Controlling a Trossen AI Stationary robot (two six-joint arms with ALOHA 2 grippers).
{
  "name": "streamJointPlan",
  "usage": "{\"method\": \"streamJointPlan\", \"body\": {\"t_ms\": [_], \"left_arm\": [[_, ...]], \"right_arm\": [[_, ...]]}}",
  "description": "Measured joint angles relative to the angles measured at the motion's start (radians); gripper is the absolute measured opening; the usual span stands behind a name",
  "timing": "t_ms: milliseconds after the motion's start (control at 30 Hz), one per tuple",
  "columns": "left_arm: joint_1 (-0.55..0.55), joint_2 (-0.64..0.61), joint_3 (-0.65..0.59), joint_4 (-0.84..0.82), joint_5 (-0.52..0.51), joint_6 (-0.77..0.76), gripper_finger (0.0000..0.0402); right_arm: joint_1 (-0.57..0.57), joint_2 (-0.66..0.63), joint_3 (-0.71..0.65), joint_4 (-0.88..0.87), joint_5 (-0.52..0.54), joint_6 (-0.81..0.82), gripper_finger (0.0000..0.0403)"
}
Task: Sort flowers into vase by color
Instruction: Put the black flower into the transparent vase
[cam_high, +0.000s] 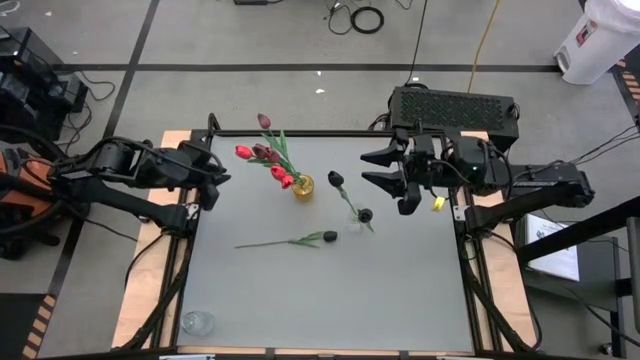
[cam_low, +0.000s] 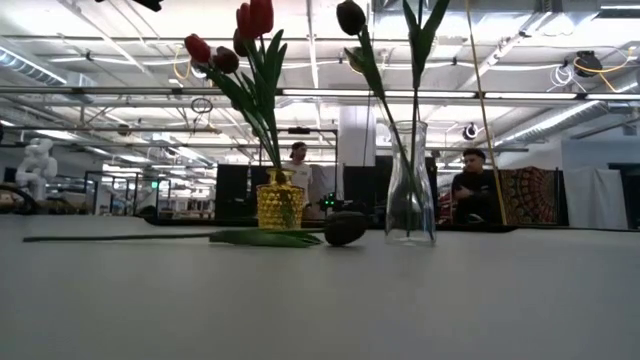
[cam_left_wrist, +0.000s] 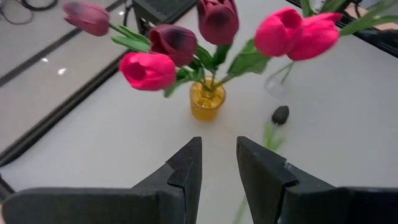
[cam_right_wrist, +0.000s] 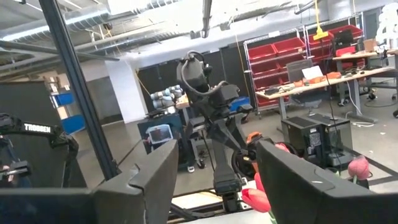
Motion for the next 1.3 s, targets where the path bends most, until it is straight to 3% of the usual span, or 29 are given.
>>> {"method": "streamJointPlan", "body": {"t_ms": [267, 400, 700, 1033, 1300], "left_arm": [[-0.003, 0.019, 0.000, 0.001, 0.155, -0.025, 0.0107], [-0.034, 0.069, 0.000, 0.001, 0.181, 0.006, 0.0107], [-0.140, 0.249, 0.000, 0.020, 0.164, 0.065, 0.0107], [-0.215, 0.416, 0.000, 0.194, 0.049, 0.079, 0.0107], [-0.249, 0.521, -0.076, 0.302, 0.046, -0.049, 0.0107]], "right_arm": [[0.000, -0.069, 0.000, -0.033, 0.000, 0.000, 0.0210], [0.000, -0.110, 0.000, -0.054, 0.000, 0.000, 0.0210], [0.000, -0.178, 0.000, -0.130, 0.020, 0.000, 0.0210], [0.000, -0.186, 0.000, -0.209, 0.020, 0.000, 0.0210], [0.000, -0.186, 0.000, -0.270, 0.013, 0.000, 0.0210]]}}
